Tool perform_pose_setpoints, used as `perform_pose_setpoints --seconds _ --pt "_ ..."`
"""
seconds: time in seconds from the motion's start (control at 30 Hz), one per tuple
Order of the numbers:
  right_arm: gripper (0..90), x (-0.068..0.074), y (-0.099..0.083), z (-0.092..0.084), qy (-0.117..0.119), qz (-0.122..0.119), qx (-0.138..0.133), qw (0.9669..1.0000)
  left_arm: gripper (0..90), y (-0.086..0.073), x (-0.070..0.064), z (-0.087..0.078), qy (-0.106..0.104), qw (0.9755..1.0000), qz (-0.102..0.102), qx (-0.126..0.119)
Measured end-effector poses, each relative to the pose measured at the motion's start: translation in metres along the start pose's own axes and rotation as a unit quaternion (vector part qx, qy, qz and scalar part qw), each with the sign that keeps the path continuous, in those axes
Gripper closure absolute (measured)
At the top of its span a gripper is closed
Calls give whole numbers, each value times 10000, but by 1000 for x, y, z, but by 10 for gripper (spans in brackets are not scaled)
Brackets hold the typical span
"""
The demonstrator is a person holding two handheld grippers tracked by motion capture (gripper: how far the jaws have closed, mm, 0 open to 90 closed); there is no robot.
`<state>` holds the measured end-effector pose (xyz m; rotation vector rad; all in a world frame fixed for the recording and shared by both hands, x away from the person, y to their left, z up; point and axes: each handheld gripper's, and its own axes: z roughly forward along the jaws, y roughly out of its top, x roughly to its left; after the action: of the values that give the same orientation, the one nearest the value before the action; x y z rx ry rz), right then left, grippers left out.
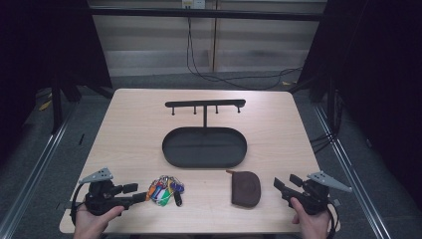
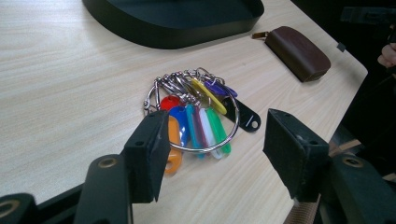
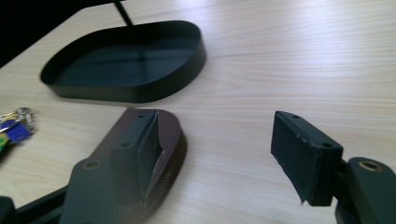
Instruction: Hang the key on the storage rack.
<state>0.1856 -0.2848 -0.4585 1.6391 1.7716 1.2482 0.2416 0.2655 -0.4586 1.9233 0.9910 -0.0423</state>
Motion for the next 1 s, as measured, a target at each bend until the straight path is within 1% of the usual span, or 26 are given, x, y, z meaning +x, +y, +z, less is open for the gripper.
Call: perform_pose_setpoints --seconds 0.03,0.07,0.1,0.13,0.17,0.2,0.23,0.3,0.4,0.43,0.47,0.5,0.63,0.77,0.83,0.9,0.93,0.97,1.0 --pt "333 -1 0 0 61 -8 65 10000 406 0 0 1 18 10000 3 24" --pt "330 -2 0 1 17 -42 97 9999 406 0 0 1 43 10000 25 74" --pt "310 -2 -1 1 8 -34 146 9999 406 1 -1 1 56 9999 42 89" --pt "297 -3 -1 2 47 21 179 9998 407 1 -2 1 71 9999 69 106" --pt "296 -4 -1 3 58 58 198 9998 422 1 -3 1 114 9998 85 100" --pt "287 -4 -1 3 38 50 224 9997 433 1 -3 1 128 9998 116 129" --pt "284 -3 -1 4 20 45 237 9997 450 1 -4 1 103 9998 101 104" --pt "280 -2 -1 5 47 37 274 9996 482 1 -5 0 142 9997 136 108" --pt "268 0 -1 6 61 -1 307 9995 536 2 -7 -1 178 9996 171 131" --pt "258 0 -1 6 82 1 317 9995 541 2 -8 -2 181 9996 181 119" --pt "255 0 -1 6 98 5 312 9995 547 2 -9 -2 148 9997 156 97" --pt "255 1 -1 6 96 2 314 9995 553 3 -9 -2 120 9997 175 109" --pt "253 1 -1 5 103 -15 317 9994 573 7 -14 -2 165 9996 217 120" --pt "247 3 -2 5 142 -15 359 9993 589 13 -15 -2 194 9996 165 154" --pt "248 3 -2 6 150 -16 373 9992 598 17 -16 -3 139 9993 280 192" --pt "247 3 -2 7 163 -22 421 9990 618 21 -18 -4 132 9988 398 238" --pt "247 3 -2 8 159 -26 422 9990 634 23 -20 -4 127 9983 495 272" --pt "247 3 -1 9 153 -11 429 9990 651 25 -21 -4 100 9981 531 296" --pt "247 2 -1 9 164 0 424 9990 663 27 -21 -4 56 9981 516 343"
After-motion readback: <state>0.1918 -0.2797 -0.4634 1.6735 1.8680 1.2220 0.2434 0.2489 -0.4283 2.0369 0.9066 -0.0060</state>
